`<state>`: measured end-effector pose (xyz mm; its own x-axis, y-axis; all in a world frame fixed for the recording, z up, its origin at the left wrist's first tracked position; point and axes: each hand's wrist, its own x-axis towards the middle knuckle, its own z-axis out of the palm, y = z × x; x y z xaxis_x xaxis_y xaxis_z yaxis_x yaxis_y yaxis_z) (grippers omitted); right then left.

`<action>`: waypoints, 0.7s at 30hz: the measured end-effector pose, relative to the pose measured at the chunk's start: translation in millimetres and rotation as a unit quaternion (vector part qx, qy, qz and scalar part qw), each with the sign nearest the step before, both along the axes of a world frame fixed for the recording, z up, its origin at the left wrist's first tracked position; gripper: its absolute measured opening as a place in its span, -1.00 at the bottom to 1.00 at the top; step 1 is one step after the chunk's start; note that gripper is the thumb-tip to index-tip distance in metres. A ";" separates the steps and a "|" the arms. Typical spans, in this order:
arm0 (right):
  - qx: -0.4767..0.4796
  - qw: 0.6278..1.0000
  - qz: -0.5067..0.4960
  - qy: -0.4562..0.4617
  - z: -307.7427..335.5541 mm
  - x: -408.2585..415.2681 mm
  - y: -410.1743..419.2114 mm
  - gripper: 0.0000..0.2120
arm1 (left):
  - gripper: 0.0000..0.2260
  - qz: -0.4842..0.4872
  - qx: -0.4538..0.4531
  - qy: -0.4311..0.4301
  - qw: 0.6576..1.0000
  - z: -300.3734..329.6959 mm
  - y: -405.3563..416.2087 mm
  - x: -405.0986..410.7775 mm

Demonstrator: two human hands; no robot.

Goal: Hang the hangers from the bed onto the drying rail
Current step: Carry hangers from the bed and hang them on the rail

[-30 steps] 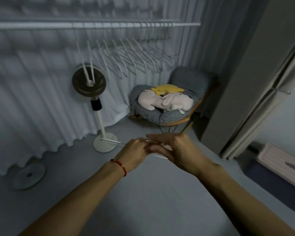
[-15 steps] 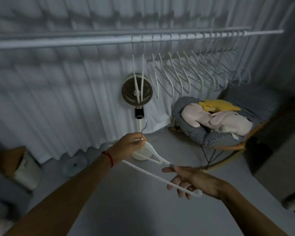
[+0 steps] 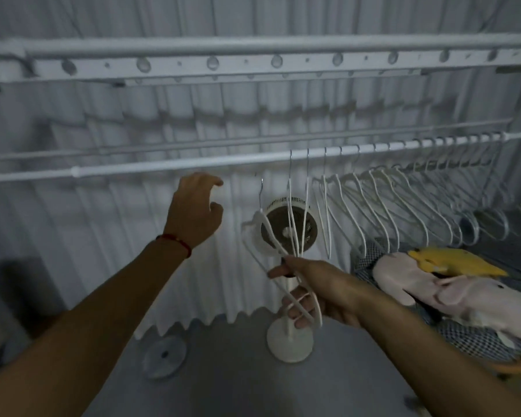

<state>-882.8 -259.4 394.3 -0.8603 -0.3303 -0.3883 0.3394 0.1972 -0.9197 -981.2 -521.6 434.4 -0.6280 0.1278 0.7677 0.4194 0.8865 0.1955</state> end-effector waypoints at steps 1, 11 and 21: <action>0.011 1.000 -0.017 0.016 10.7 -8.1 -7.0 -0.55 | -0.57 0.006 -0.024 0.020 0.999 11.7 -1.8 -12.6; 0.064 0.985 -0.118 0.104 49.9 -67.8 -51.0 -0.59 | -0.22 0.117 -0.169 -0.119 0.971 32.3 -40.0 -104.1; 0.108 0.981 -0.129 0.095 42.2 -96.8 -66.8 -0.50 | -0.26 0.091 -0.155 -0.080 0.980 20.8 -54.8 -122.0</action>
